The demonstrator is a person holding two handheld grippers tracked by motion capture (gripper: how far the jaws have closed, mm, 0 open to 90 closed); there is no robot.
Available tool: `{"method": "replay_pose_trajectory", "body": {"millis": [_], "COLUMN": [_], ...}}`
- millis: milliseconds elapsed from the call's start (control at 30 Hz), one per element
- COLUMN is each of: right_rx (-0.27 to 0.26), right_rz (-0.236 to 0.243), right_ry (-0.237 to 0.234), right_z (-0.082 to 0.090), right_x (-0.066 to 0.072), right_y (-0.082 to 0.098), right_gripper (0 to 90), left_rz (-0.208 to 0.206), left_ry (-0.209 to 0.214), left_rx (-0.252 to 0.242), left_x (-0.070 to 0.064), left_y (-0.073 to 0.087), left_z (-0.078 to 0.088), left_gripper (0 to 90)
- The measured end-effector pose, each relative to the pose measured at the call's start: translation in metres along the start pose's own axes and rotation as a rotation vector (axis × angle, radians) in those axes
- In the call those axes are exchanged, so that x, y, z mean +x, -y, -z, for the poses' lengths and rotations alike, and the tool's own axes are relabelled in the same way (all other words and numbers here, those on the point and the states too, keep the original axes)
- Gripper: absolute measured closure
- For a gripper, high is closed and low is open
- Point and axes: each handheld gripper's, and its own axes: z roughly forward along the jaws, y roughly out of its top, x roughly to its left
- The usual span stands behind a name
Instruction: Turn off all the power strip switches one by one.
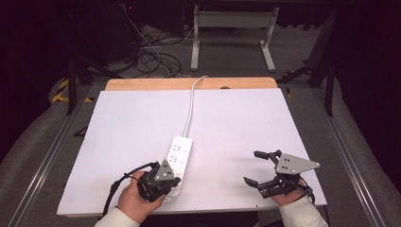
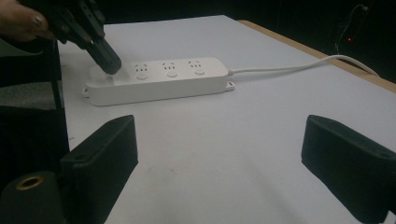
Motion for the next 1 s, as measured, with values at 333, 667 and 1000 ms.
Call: {"method": "replay_pose_trajectory", "body": {"millis": [333, 667, 1000], "right_rx": [0.001, -0.003, -0.004], "right_rz": [-0.006, -0.005, -0.012], "right_ry": [0.002, 0.005, 0.018], "right_z": [0.0, 0.001, 0.004], "right_x": [-0.001, -0.001, 0.0], "right_y": [0.001, 0.001, 0.001], "right_gripper": [11.2, 11.2, 11.0], "left_rz": [0.012, 0.052, 0.126], "left_ry": [-0.022, -0.082, -0.237], "left_rx": [-0.073, -0.189, -0.354], "left_x": [0.008, 0.022, 0.051], "left_y": [0.002, 0.011, 0.075], "left_z": [0.019, 0.036, 0.062], "left_gripper": [90.0, 48.4, 25.0]}}
